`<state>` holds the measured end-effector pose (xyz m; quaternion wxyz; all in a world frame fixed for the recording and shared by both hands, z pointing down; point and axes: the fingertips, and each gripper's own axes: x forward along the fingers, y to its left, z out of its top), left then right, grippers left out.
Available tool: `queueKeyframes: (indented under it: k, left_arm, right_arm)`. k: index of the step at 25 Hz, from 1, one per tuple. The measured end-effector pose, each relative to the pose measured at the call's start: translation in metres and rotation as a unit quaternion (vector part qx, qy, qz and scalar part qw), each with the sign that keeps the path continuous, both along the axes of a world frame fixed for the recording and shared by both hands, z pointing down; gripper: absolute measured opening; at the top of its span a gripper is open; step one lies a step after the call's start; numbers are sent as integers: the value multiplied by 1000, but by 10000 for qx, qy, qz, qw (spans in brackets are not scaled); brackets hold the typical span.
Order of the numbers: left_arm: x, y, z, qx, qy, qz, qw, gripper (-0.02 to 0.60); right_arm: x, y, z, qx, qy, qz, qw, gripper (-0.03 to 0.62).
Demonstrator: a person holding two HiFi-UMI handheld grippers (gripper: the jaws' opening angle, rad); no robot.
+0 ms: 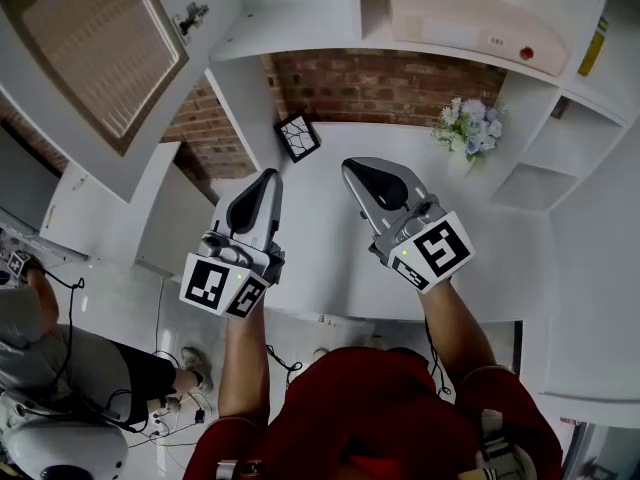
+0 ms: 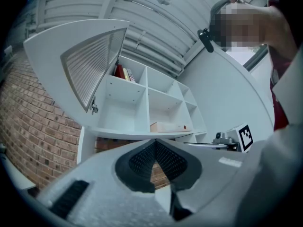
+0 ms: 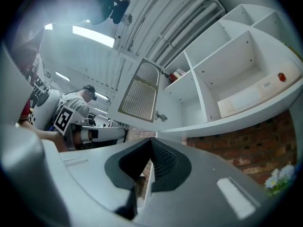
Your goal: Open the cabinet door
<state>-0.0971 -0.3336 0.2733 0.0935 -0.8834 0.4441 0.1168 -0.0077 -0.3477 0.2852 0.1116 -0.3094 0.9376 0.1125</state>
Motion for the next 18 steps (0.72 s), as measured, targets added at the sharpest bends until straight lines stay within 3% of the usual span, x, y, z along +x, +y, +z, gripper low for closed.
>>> queueKeyframes:
  k: [18]
  left_arm:
    - [-2, -2, 3, -43, 26, 45, 10000, 0]
  right_arm:
    - [-1, -1, 4, -43, 34, 29, 10000, 11]
